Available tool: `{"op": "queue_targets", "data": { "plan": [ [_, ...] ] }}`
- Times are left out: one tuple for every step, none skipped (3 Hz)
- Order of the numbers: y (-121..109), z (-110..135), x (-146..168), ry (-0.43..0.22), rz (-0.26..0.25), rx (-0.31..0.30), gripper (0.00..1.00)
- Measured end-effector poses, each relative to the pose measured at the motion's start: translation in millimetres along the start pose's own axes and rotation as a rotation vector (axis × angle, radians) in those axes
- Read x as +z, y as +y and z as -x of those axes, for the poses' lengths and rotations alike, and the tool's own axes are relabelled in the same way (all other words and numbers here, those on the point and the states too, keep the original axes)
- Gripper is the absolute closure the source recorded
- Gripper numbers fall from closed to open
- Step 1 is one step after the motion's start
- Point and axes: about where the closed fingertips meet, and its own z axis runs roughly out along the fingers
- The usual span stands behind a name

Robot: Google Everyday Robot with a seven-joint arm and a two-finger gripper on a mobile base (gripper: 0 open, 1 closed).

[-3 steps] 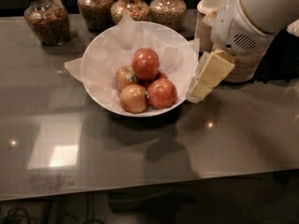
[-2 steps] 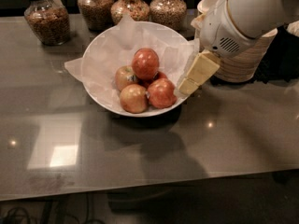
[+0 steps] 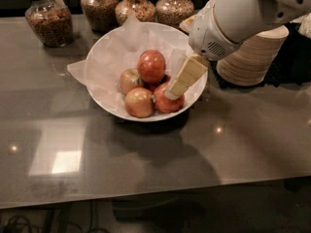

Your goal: Pick apple from white bowl

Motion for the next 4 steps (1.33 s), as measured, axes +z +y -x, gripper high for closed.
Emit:
{"op": "queue_targets", "data": {
  "plan": [
    [-2, 10, 17, -0.031, 0.023, -0.032, 0.14],
    [-1, 18, 30, -0.053, 0.048, -0.054, 0.2],
    [0, 22, 39, -0.064, 0.065, -0.065, 0.2],
    [-4, 25, 54, -0.074, 0.08, -0.087, 0.18]
  ]
}}
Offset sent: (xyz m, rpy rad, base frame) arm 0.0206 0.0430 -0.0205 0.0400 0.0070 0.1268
